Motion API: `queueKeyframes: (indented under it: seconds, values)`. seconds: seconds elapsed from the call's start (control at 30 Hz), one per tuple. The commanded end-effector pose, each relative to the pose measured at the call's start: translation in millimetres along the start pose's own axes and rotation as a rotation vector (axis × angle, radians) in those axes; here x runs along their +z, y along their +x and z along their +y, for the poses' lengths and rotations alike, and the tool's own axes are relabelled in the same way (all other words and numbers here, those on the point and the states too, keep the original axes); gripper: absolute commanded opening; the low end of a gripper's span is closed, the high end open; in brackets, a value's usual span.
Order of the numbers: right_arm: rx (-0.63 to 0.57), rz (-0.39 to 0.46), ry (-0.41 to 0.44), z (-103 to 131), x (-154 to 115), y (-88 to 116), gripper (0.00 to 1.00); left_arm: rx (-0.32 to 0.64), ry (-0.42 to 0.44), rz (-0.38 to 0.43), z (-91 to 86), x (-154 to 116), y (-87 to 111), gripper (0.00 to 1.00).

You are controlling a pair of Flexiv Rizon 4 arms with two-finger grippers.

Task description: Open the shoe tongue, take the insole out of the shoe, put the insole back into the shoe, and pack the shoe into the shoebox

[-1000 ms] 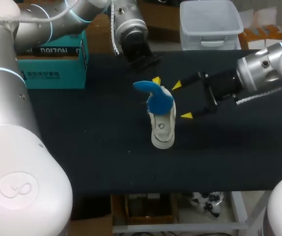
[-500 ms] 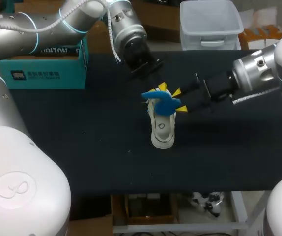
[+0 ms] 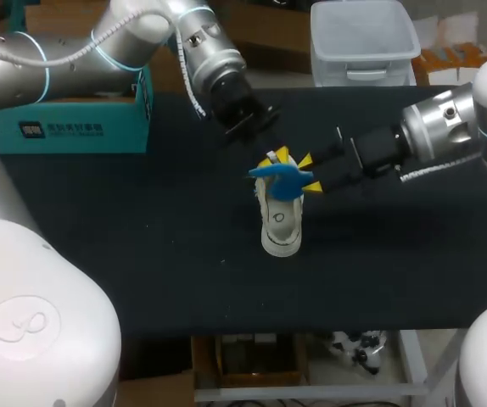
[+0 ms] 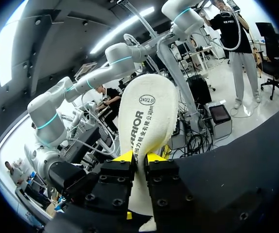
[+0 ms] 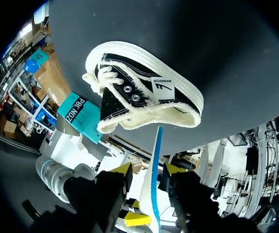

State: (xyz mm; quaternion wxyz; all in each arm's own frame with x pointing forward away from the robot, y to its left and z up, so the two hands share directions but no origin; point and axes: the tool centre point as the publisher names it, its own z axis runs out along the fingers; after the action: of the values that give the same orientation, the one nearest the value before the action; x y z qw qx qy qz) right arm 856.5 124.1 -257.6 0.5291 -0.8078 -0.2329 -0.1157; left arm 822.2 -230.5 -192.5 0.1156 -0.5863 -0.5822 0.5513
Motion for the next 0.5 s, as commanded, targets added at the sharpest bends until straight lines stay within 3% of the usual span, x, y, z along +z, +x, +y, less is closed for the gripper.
queueKeyframes:
  seconds: [0.03, 0.17, 0.2, 0.5]
  values:
    - [0.002, -0.002, 0.010, 1.9, -1.2, 1.0, 0.35, 0.000, 0.004, -0.020, 2.9, 1.3, 1.4, 0.00]
    - [-0.003, -0.002, 0.023, 2.4, 0.4, 2.6, 0.11, 0.000, 0.004, -0.033, 4.7, 0.0, 1.0, 0.00]
    - [-0.002, -0.003, 0.024, 2.4, 0.5, 2.7, 0.00, -0.001, 0.005, -0.034, 5.1, -0.2, 0.8, 0.00]
    - [0.012, -0.010, 0.041, 0.9, 3.5, 1.4, 0.00, -0.039, 0.031, -0.023, 10.0, -3.1, -0.6, 0.00]
